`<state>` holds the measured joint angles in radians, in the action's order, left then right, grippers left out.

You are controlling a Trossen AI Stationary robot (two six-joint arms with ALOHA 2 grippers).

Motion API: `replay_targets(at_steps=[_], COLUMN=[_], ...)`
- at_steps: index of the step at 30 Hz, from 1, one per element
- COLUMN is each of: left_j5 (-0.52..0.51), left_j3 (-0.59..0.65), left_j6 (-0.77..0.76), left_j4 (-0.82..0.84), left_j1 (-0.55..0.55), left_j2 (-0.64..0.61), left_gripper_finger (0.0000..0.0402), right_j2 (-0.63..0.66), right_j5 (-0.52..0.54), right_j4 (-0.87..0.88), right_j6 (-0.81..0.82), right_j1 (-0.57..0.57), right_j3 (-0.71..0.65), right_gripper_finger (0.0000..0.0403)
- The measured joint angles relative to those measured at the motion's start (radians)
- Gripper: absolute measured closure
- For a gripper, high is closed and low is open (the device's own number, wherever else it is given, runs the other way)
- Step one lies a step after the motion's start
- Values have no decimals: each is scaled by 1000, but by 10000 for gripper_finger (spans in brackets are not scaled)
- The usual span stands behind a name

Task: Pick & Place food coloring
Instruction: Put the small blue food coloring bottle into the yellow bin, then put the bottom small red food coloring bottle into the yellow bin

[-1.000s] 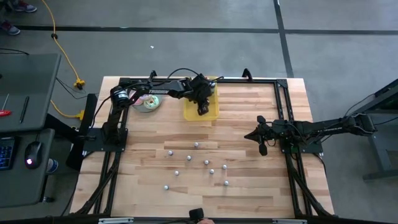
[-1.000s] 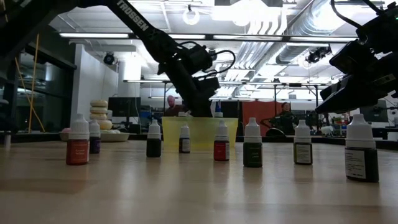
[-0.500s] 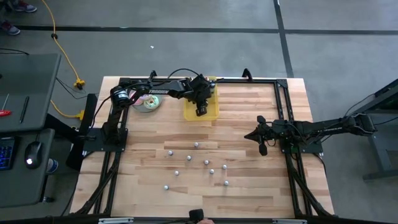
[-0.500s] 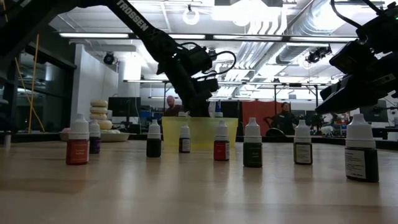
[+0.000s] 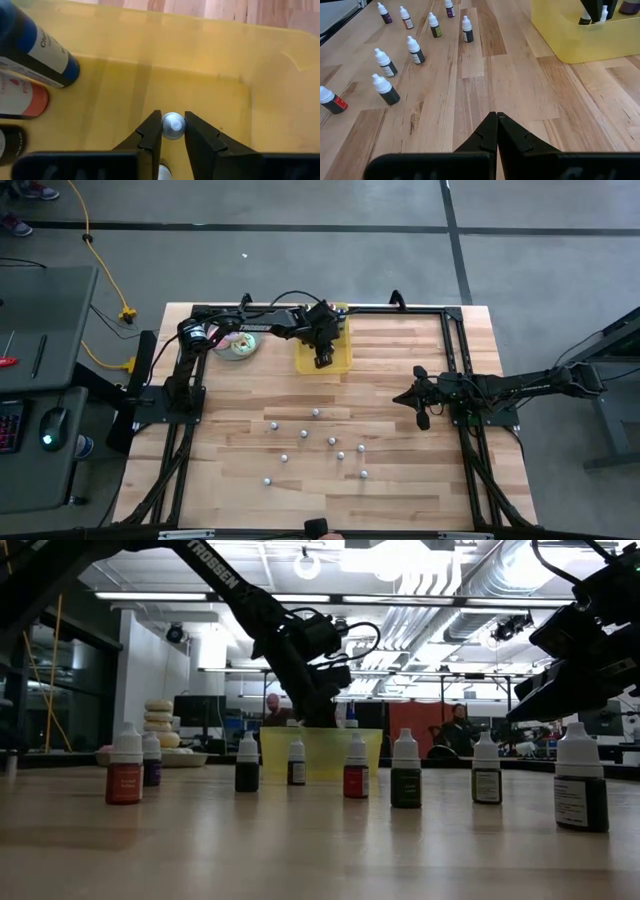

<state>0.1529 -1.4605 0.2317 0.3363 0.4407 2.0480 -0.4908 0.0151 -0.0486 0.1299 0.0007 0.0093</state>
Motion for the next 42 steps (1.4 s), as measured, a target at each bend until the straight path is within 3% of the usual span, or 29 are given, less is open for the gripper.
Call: replay_targets(at_steps=[6,20,34,42], left_j5=[4,-38,-44,-59], left_j3=[0,-10,-247,-481], left_j6=[0,4,-53,-53], left_j4=[5,-8,156,378], left_j1=[-3,-3,-30,-68], left_j2=[0,0,1,0], left_gripper_finger=[305,300,203,190], right_j2=[0,0,0,0], right_j5=[0,0,0,0], right_j4=[0,0,0,0], right_j6=[0,0,0,0], right_j1=[0,0,0,0], right_j3=[0,0,0,0], right_gripper_finger=[402,402,402,402])
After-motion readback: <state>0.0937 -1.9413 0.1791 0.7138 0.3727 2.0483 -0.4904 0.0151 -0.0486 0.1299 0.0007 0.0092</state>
